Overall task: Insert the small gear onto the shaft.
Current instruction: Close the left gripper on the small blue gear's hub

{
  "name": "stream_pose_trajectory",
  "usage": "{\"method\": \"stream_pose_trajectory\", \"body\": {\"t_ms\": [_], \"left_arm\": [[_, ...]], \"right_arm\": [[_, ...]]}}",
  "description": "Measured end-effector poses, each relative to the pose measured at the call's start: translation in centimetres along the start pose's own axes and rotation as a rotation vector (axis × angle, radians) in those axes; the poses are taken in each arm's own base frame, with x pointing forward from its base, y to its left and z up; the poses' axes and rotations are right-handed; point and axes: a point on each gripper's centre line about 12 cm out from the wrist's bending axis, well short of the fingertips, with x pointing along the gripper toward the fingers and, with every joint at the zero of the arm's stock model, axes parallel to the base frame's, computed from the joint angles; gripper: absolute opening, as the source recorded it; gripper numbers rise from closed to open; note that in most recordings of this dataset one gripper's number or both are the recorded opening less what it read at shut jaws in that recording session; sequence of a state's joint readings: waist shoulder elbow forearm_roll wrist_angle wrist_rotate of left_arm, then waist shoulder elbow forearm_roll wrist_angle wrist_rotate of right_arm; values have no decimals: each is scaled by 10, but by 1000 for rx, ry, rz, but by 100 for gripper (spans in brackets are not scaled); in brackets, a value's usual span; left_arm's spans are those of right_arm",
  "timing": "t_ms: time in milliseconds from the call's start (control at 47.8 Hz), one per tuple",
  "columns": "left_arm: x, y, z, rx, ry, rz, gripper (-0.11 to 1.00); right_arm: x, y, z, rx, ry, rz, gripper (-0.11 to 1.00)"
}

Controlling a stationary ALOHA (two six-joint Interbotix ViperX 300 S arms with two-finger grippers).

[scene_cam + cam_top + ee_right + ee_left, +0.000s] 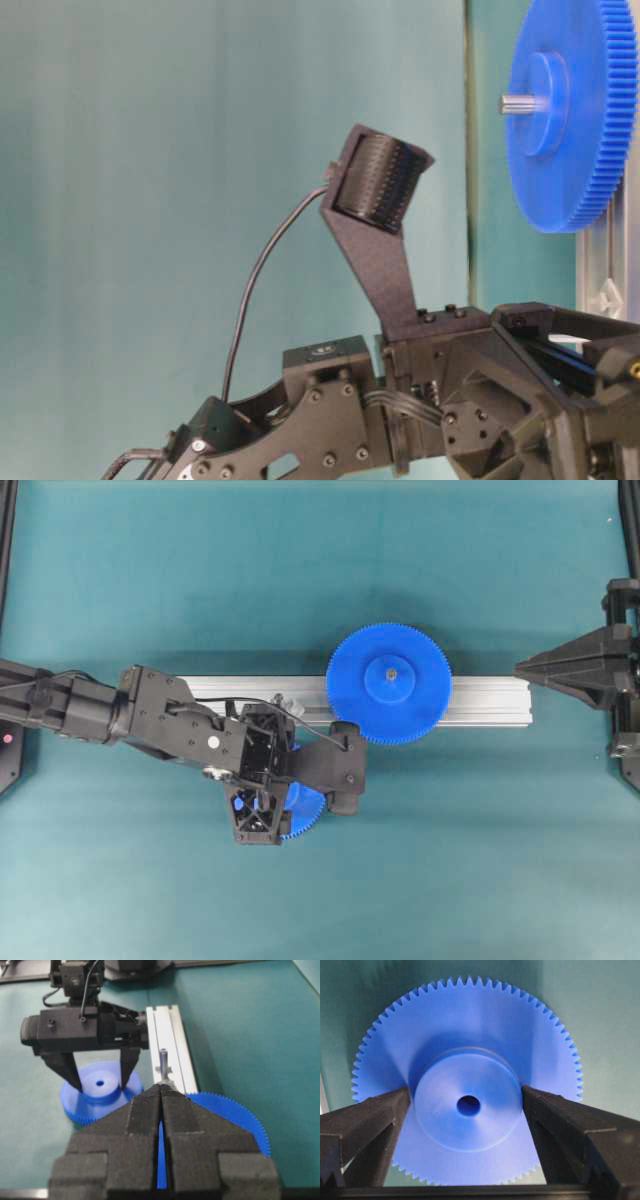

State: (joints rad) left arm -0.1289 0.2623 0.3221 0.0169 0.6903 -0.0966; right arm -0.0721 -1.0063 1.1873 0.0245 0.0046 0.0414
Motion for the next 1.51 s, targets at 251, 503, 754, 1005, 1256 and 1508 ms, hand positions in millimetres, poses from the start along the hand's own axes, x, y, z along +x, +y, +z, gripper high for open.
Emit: {"method": "stream_pose_trajectory", "body": {"t_ms": [251, 503, 754, 1005, 1256, 1508], "left_arm": [[1, 0, 0, 0, -6, -1, 94], [1, 0, -1, -3, -4, -2, 94], [1, 0, -1, -1, -5, -1, 94], [1, 0, -1, -3, -4, -2, 93], [1, -1, -1, 6, -5, -1, 74], [1, -2, -2, 15, -1, -2, 69]], "right_arm": [[0, 0, -1, 0, 2, 0, 3], [0, 0, -1, 17, 2, 0, 3], [0, 0, -1, 29, 2, 0, 3], [0, 0, 0, 31, 2, 0, 3], [0, 0, -1, 31, 3, 0, 3], [-2, 0, 1, 29, -11, 1, 3]]}}
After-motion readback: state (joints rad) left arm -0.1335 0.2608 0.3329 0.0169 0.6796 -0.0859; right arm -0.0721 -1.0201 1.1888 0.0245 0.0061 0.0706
